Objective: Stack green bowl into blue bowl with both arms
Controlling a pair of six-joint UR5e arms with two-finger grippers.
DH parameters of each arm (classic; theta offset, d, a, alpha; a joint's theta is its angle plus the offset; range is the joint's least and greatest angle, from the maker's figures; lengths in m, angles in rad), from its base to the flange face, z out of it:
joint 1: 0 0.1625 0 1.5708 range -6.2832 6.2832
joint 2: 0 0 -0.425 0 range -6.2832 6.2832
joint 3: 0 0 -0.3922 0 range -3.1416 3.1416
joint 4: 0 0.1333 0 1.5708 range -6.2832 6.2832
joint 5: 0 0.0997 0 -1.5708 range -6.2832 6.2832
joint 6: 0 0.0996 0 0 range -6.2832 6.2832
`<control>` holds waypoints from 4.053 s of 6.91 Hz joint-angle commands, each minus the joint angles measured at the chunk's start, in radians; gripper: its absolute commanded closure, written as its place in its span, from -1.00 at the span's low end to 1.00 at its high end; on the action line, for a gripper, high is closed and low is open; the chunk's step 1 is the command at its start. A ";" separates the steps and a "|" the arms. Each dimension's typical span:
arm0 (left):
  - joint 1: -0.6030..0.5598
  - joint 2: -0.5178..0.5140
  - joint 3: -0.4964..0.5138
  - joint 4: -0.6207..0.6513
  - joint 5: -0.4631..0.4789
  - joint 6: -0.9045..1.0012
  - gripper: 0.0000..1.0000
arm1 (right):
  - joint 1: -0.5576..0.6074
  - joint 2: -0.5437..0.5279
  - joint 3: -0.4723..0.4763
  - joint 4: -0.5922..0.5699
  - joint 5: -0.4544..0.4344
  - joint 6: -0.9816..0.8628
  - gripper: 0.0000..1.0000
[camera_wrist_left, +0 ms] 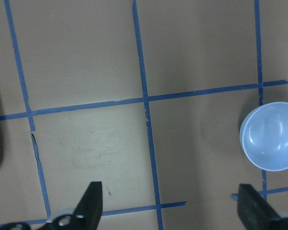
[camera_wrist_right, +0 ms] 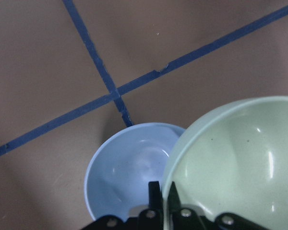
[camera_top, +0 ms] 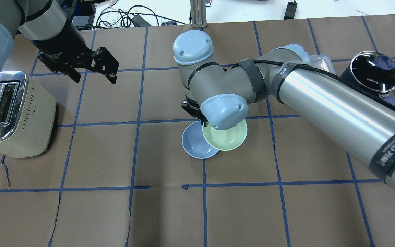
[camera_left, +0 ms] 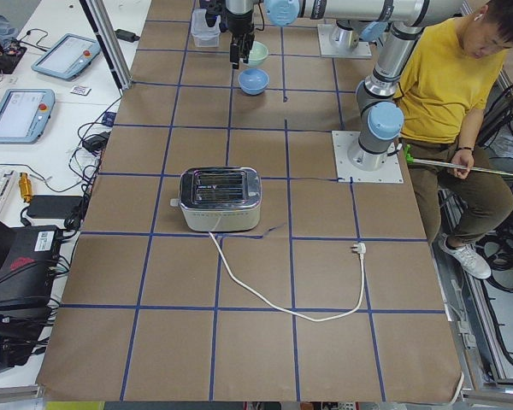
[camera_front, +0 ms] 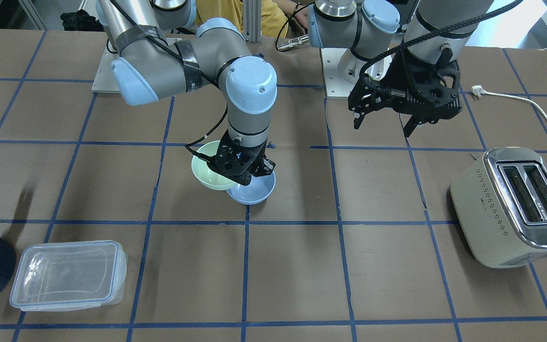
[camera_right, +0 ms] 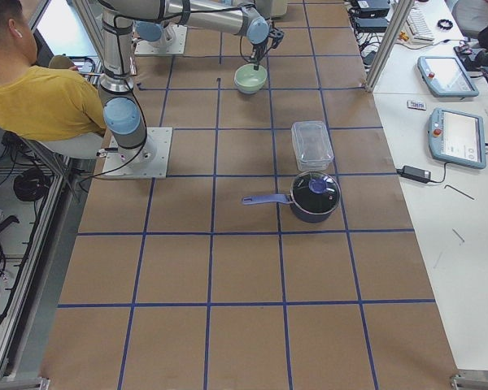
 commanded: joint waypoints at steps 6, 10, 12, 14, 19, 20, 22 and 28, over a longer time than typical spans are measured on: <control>0.000 0.001 -0.005 -0.005 0.003 -0.017 -1.00 | 0.039 0.089 -0.068 -0.003 0.110 0.081 1.00; 0.001 -0.001 -0.005 0.001 0.004 -0.013 -1.00 | 0.035 0.098 -0.070 -0.115 0.095 0.033 -1.00; 0.000 -0.002 -0.005 0.004 0.007 -0.013 -1.00 | -0.003 0.051 -0.065 -0.093 0.028 -0.054 -1.00; 0.000 -0.001 -0.004 0.004 0.007 -0.013 -1.00 | -0.130 -0.085 -0.062 0.026 0.034 -0.265 -1.00; 0.001 -0.001 -0.004 0.005 0.007 -0.015 -1.00 | -0.382 -0.273 -0.051 0.285 0.018 -0.729 -1.00; 0.000 -0.002 -0.002 0.005 0.007 -0.015 -1.00 | -0.448 -0.345 -0.051 0.339 0.017 -0.776 -1.00; 0.001 -0.004 -0.002 0.005 0.007 -0.017 -1.00 | -0.479 -0.382 -0.039 0.388 0.032 -0.828 -1.00; 0.000 -0.004 -0.005 0.005 0.006 -0.017 -1.00 | -0.479 -0.428 -0.012 0.425 0.032 -0.828 -1.00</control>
